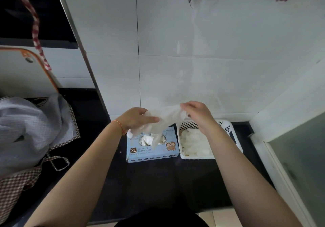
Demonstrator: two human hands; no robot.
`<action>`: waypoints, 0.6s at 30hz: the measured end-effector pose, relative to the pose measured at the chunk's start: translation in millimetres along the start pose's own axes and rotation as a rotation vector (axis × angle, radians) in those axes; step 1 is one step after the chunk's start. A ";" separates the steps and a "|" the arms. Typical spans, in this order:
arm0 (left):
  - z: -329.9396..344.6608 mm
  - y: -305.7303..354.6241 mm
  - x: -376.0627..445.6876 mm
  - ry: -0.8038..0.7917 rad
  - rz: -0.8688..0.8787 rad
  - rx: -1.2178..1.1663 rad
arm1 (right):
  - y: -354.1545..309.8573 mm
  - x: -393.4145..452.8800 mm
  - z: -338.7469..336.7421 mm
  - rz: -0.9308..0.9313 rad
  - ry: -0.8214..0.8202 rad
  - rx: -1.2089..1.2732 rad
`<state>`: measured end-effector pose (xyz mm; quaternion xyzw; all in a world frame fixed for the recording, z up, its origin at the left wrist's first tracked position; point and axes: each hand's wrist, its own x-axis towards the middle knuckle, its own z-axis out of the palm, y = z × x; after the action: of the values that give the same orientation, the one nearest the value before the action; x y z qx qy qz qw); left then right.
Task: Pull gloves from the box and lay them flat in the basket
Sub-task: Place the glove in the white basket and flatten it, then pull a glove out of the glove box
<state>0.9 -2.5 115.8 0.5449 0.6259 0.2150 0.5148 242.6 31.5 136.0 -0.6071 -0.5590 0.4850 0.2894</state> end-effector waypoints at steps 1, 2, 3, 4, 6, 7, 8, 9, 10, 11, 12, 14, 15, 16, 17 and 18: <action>0.3 -1.2 1.5 -0.020 0.005 -0.007 | -4.5 -1.9 -2.7 -0.026 0.035 0.010; 0.8 -2.0 2.9 -0.025 0.012 -0.014 | -8.1 -3.4 -5.3 -0.055 0.062 0.015; 1.6 -3.4 5.1 -0.024 0.020 -0.029 | -11.7 -4.7 -7.4 -0.090 0.089 0.016; 2.8 -3.7 6.9 -0.020 0.029 -0.034 | -15.3 -6.2 -9.7 -0.130 0.109 0.012; 3.0 -5.1 10.5 -0.026 0.046 0.002 | -21.1 -7.2 -12.2 -0.207 0.151 -0.025; 2.9 -5.4 12.2 -0.041 0.052 0.050 | -22.7 -6.7 -13.4 -0.236 0.174 -0.048; 3.0 -3.9 12.1 -0.056 0.056 0.126 | -23.6 -6.9 -14.6 -0.263 0.187 -0.065; 3.8 -3.0 13.4 -0.072 0.057 0.222 | -24.5 -6.9 -15.7 -0.287 0.192 -0.083; 6.7 0.4 14.6 -0.089 0.056 0.315 | -24.5 -7.2 -17.3 -0.307 0.183 -0.103; 10.3 3.6 16.7 -0.102 0.073 0.364 | -24.6 -7.8 -17.6 -0.315 0.160 -0.126; 15.5 9.9 17.7 -0.110 0.110 0.348 | -24.2 -8.9 -18.7 -0.319 0.121 -0.147; 28.0 23.4 20.6 -0.114 0.237 0.153 | -25.0 -12.2 -18.8 -0.326 0.029 -0.179; 33.2 29.7 22.0 -0.113 0.291 0.065 | -26.5 -13.8 -17.4 -0.327 -0.011 -0.187; 40.3 37.5 24.4 -0.119 0.322 0.003 | -26.4 -14.7 -19.4 -0.327 -0.040 -0.191; 46.0 43.0 27.0 -0.128 0.332 -0.033 | -27.2 -15.7 -20.6 -0.327 -0.055 -0.190; 51.1 48.3 27.6 -0.141 0.332 -0.047 | -27.6 -16.7 -22.5 -0.324 -0.060 -0.185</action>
<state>71.5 22.7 125.2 0.6423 0.4847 0.2725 0.5275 253.8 25.4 173.3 -0.5183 -0.7000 0.3967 0.2898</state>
